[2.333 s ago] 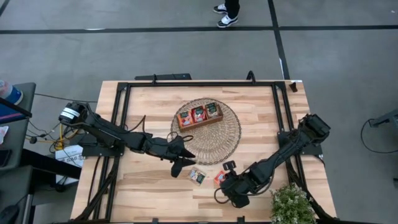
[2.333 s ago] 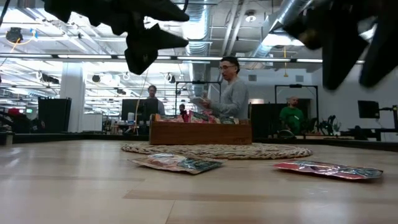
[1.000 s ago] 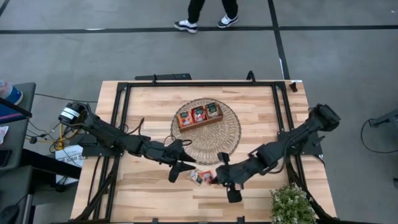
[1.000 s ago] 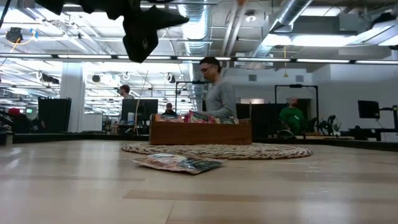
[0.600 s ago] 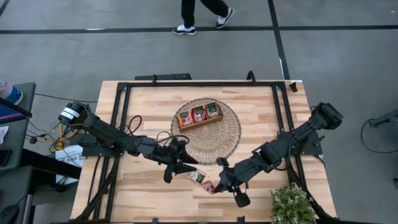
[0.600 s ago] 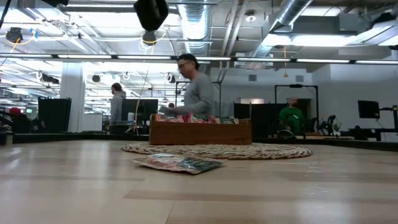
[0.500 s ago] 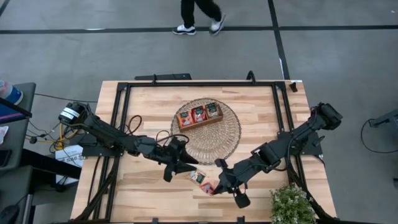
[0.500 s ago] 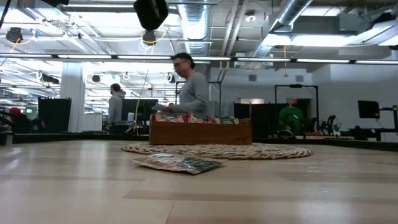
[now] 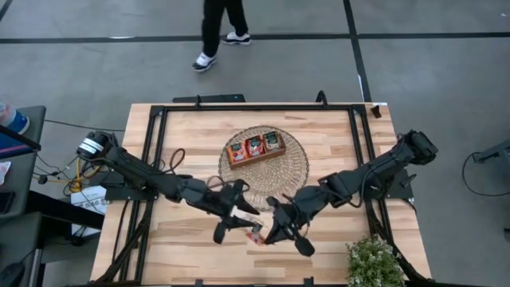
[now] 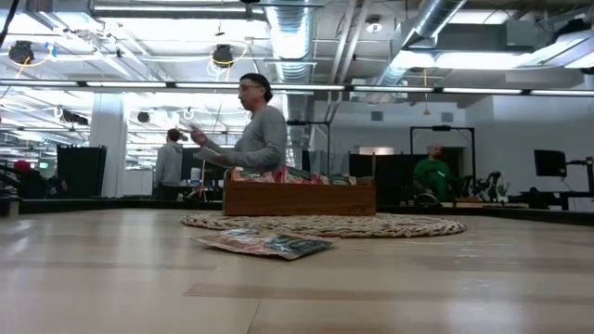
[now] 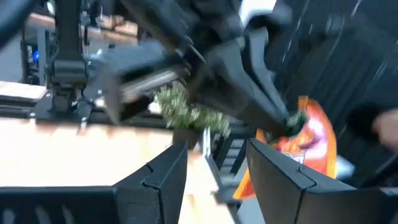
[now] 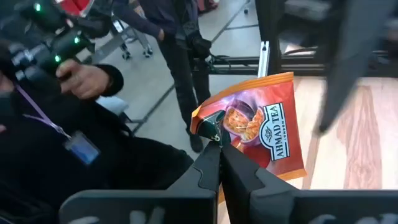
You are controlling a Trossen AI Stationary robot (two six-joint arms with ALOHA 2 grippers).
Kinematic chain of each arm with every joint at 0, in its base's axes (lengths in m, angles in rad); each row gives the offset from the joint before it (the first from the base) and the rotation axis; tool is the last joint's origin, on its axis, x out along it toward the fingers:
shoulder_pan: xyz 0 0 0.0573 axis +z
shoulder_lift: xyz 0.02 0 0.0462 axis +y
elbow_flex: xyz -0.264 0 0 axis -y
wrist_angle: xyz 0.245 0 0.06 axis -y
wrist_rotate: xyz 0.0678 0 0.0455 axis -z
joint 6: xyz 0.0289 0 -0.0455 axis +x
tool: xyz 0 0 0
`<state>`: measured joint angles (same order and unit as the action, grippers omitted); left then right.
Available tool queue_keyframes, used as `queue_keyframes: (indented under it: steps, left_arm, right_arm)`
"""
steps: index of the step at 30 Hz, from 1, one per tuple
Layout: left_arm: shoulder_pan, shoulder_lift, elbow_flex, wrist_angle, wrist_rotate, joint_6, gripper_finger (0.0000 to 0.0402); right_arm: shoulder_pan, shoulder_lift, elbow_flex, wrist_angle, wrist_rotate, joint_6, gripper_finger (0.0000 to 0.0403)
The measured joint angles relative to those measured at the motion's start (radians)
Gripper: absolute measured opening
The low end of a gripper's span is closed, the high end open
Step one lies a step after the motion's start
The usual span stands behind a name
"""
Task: Pick & Place Tea
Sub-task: Put the orange tea bag into the left side of the wooden organizer
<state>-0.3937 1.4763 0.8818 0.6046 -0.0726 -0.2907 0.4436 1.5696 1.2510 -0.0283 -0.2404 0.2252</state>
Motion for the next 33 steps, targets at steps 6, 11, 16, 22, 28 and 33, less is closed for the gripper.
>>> queue_keyframes:
  steps: [6, 11, 16, 22, 28, 33]
  left_arm:
    - [-0.027, 0.018, 0.102, -0.171, -0.006, 0.117, 0.0158]
    - [-0.054, 0.006, 0.129, -0.194, -0.020, 0.186, 0.0158]
    - [-0.068, 0.005, 0.136, -0.222, -0.055, 0.214, 0.0158]
    - [-0.082, 0.005, 0.136, -0.192, -0.043, 0.225, 0.0158]
    - [-0.093, 0.005, 0.136, -0.184, -0.025, 0.231, 0.0158]
    - [-0.096, 0.005, 0.136, -0.185, -0.035, 0.231, 0.0158]
  right_arm:
    - [-0.043, 0.000, 0.000, -0.003, -0.093, 0.060, 0.0000]
    - [-0.041, 0.000, 0.000, -0.032, -0.129, 0.081, 0.0000]
    - [-0.031, 0.000, 0.000, -0.049, -0.139, 0.083, 0.0000]
    - [-0.037, 0.000, 0.000, -0.051, -0.139, 0.089, 0.0000]
    - [-0.060, 0.000, 0.000, -0.050, -0.138, 0.090, 0.0000]
    - [-0.079, 0.000, 0.000, -0.031, -0.137, 0.090, 0.0000]
